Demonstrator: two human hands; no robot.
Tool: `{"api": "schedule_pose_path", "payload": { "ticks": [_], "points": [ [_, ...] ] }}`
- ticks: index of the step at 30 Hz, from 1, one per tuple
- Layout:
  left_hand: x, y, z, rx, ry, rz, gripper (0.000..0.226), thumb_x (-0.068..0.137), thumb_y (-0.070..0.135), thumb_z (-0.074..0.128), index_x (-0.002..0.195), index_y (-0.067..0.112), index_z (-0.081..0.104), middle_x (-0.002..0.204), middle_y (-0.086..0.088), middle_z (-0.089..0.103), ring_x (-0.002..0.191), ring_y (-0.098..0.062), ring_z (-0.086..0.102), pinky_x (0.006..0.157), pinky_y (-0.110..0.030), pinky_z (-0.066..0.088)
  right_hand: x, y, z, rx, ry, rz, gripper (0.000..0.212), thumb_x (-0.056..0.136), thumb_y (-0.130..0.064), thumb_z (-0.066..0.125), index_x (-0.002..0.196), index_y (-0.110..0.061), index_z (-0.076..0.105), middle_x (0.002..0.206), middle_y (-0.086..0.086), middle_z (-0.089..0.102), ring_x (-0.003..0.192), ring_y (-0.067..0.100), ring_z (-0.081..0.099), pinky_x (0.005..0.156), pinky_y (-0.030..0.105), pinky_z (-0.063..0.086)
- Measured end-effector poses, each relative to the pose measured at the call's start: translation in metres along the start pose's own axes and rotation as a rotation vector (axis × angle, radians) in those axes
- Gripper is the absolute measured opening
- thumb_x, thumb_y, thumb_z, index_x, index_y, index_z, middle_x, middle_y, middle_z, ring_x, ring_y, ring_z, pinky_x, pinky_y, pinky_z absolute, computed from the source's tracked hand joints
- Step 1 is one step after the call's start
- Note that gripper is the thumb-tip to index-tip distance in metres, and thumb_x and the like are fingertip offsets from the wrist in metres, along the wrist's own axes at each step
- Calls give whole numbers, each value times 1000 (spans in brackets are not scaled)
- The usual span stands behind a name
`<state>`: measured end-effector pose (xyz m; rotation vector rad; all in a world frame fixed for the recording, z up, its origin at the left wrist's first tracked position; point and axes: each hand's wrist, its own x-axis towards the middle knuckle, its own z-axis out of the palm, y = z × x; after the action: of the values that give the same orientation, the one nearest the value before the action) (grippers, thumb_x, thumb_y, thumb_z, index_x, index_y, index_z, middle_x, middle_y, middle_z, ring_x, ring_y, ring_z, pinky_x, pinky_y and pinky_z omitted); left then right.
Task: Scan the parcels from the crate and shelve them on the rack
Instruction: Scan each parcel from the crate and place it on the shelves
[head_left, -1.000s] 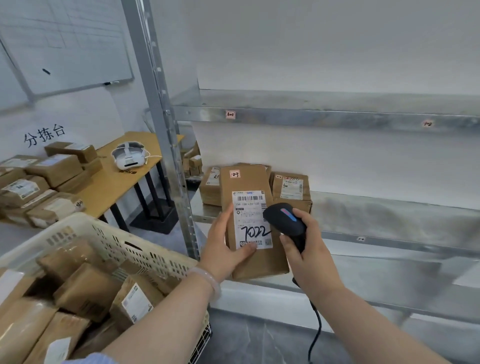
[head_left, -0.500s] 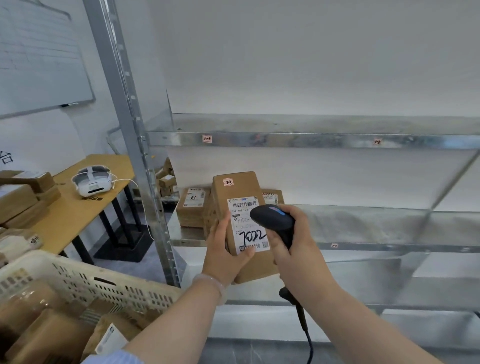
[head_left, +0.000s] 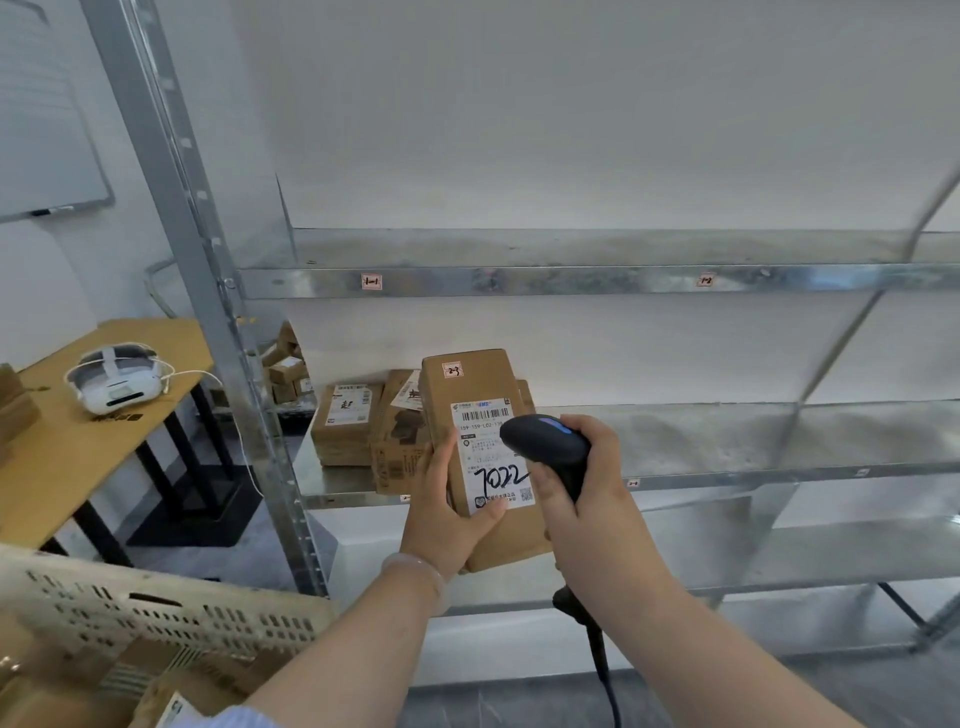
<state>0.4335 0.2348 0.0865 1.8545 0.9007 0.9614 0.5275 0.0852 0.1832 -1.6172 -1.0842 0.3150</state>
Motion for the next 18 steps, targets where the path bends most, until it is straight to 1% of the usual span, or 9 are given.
{"api": "schedule_pose_path", "payload": {
  "ticks": [2, 5, 6, 8, 10, 12, 15, 16, 18],
  "points": [
    [2, -2, 2, 1, -8, -4, 98, 78, 27, 84, 149, 49, 19, 153, 10, 29, 131, 2, 30, 99, -5, 27, 1, 1, 0, -1, 13, -1, 45, 98, -33, 55, 107, -70, 30, 99, -17, 61, 76, 6, 61, 63, 24, 45],
    [4, -3, 7, -23, -24, -9, 97, 78, 28, 84, 145, 53, 19, 150, 11, 31, 128, 3, 30, 90, 6, 27, 2, 6, 0, -18, 49, 18, 44, 97, -36, 56, 109, -69, 30, 103, -19, 61, 81, 7, 64, 66, 26, 49],
    [5, -2, 9, -49, -38, -17, 97, 78, 27, 84, 144, 54, 19, 149, 12, 32, 130, 1, 32, 96, 1, 31, 3, 9, -1, -29, 67, 31, 44, 97, -36, 56, 110, -69, 29, 104, -20, 61, 82, 5, 64, 66, 25, 49],
    [8, 2, 13, -112, -72, -48, 97, 78, 23, 85, 146, 53, 22, 150, 10, 34, 136, -8, 36, 110, -26, 40, 4, 18, -4, -65, 105, 60, 46, 97, -37, 56, 108, -71, 28, 102, -24, 60, 81, -2, 61, 59, 14, 44],
    [13, 6, 18, -161, -107, -62, 99, 76, 19, 86, 147, 50, 25, 151, 9, 36, 138, -12, 38, 113, -40, 40, 6, 28, -10, -105, 139, 107, 46, 97, -38, 55, 109, -71, 25, 99, -27, 59, 79, -10, 58, 53, 9, 41],
    [18, 9, 24, -175, -156, -57, 100, 75, 20, 87, 146, 52, 25, 152, 11, 35, 138, -11, 38, 115, -35, 38, 8, 38, -15, -124, 165, 160, 46, 97, -38, 54, 109, -70, 23, 98, -27, 59, 76, -7, 59, 50, 9, 40],
    [29, 13, 37, -107, -251, -24, 99, 76, 26, 86, 144, 57, 21, 147, 17, 34, 133, -4, 36, 101, -9, 33, 11, 53, -24, -144, 227, 228, 44, 97, -37, 54, 111, -67, 24, 98, -23, 60, 71, 6, 61, 53, 24, 44],
    [32, 15, 42, -106, -279, -22, 99, 76, 25, 86, 144, 56, 21, 145, 16, 36, 131, -4, 38, 98, -5, 33, 12, 58, -28, -155, 249, 243, 43, 97, -37, 54, 112, -66, 26, 99, -23, 60, 72, 9, 62, 52, 27, 44],
    [39, 21, 55, -118, -324, -40, 100, 77, 25, 86, 149, 51, 22, 146, 12, 38, 133, -8, 40, 107, -19, 40, 17, 69, -40, -176, 270, 277, 39, 97, -38, 53, 118, -61, 29, 99, -20, 60, 71, 13, 63, 48, 27, 44]
  ]
}}
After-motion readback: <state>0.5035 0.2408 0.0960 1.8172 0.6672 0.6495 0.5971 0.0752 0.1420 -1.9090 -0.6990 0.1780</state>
